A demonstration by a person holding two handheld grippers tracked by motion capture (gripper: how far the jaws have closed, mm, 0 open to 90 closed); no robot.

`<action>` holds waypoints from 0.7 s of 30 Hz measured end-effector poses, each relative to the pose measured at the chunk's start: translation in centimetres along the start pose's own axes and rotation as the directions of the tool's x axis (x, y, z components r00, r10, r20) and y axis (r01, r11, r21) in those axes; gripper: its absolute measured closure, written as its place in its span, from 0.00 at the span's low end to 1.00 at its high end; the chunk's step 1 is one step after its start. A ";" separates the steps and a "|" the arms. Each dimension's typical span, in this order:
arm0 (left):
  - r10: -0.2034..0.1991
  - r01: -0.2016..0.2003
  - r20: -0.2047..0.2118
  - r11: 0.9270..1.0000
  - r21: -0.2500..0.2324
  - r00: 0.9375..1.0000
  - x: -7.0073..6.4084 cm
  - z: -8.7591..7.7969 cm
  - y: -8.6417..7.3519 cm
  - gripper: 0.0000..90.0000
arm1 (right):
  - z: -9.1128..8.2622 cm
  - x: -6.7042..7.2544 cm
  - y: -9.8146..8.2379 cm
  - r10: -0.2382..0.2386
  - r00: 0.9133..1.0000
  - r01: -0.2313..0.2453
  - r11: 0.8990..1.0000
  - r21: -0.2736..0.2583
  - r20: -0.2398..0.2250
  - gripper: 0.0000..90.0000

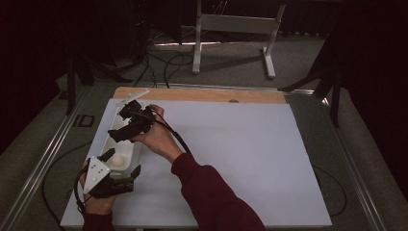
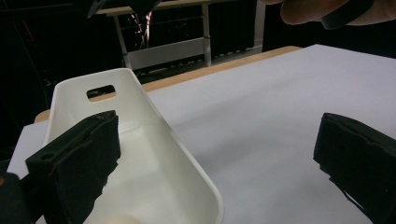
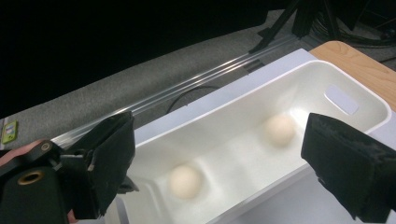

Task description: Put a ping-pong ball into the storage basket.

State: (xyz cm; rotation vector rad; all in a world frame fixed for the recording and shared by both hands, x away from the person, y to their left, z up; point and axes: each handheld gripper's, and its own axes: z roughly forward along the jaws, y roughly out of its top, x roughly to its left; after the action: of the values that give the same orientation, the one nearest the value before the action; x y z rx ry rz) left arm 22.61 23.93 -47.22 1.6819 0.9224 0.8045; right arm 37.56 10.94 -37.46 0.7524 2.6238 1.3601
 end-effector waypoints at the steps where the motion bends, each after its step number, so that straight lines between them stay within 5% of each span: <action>1: 0.000 0.000 0.000 1.000 0.000 1.000 0.0 0.0 0.0 0.01 | -0.1 0.0 0.0 -0.002 1.000 0.002 1.000 -0.001 0.000 0.10; 21: 0.001 -0.001 0.001 1.000 0.006 1.000 -0.1 0.2 0.0 0.01 | -2.3 -1.8 -1.1 0.006 0.999 -0.004 0.999 -0.032 0.047 0.10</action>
State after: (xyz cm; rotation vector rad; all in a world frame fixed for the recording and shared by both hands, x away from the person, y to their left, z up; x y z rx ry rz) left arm 22.70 23.81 -47.30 1.6877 0.9240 0.8028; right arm 38.06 7.87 -37.23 0.7778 2.5598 1.3643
